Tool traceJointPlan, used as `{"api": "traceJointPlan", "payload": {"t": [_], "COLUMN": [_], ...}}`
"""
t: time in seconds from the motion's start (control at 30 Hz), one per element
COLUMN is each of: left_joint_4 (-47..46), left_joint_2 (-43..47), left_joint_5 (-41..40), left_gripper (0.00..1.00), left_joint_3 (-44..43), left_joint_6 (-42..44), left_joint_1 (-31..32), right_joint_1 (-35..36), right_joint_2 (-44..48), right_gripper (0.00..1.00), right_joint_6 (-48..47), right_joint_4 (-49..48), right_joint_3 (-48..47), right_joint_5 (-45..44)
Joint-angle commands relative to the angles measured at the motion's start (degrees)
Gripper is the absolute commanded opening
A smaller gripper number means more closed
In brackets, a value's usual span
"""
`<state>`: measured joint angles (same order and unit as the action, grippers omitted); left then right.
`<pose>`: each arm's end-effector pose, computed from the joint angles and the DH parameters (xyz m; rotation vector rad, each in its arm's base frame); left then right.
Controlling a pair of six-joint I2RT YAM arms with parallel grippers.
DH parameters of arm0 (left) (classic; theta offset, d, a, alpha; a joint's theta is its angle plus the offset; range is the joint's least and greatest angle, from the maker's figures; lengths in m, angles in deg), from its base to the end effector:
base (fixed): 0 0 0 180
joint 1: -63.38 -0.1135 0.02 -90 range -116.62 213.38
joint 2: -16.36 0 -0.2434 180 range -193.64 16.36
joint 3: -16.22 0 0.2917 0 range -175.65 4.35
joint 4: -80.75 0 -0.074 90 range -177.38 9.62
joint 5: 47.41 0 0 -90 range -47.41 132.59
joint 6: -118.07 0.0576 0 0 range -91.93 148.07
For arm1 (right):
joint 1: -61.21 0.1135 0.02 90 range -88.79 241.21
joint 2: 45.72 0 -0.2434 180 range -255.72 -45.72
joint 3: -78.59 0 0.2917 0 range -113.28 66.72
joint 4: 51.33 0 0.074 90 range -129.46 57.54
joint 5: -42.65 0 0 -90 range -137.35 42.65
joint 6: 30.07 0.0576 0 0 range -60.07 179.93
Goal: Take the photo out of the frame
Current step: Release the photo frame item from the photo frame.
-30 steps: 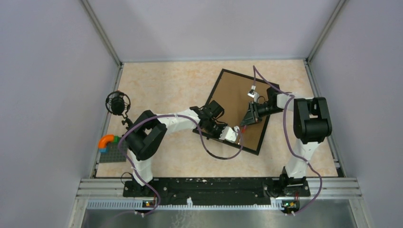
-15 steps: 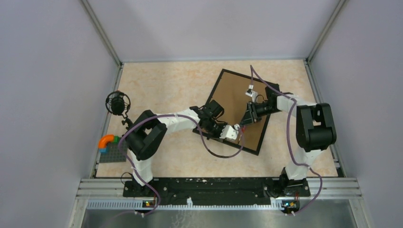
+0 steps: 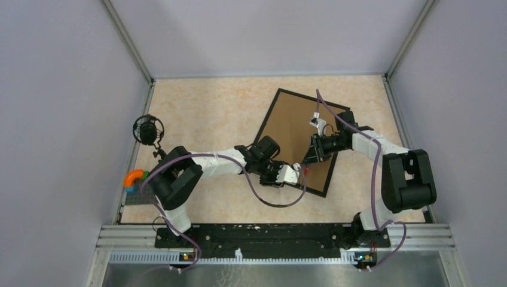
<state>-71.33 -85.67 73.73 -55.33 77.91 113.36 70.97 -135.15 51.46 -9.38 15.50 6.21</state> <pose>0.2259 -0.3153 0.0986 2.0462 1.4639 -0.6997 0.3065 0.0997 0.1269 -0.6351 2.4307 1.2674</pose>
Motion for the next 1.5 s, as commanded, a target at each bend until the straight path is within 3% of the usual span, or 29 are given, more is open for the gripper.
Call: {"api": "traceJointPlan", "payload": {"t": [0.0, 0.33, 0.83, 1.13, 1.47], "left_joint_4": [1.0, -1.3, -2.1, -1.6, -4.7], "left_joint_2": [2.5, 3.3, 1.4, 2.8, -1.1], "left_joint_5": [-1.6, -2.1, -2.5, -1.8, -4.3], "left_gripper": [0.49, 0.5, 0.52, 0.56, 0.54], "left_joint_3": [2.8, 3.2, -0.1, 0.2, -3.2], "left_joint_6": [1.8, 2.9, -0.5, -1.0, -5.6], "left_joint_1": [3.4, 5.0, 7.1, 7.3, 9.3], "right_joint_1": [0.2, -3.6, -3.0, -2.8, -2.1], "right_joint_2": [1.1, -2.2, -3.9, -3.0, -2.7], "right_gripper": [0.0, 0.0, 0.0, 0.0, 0.0], "right_joint_6": [1.7, 1.7, -1.5, -6.0, -3.9], "right_joint_4": [-3.0, -1.2, -2.8, 1.7, 0.2], "right_joint_3": [-0.5, -6.7, -1.5, -2.2, -1.4], "right_joint_5": [-1.7, 1.1, -0.3, -1.4, 0.5]}}
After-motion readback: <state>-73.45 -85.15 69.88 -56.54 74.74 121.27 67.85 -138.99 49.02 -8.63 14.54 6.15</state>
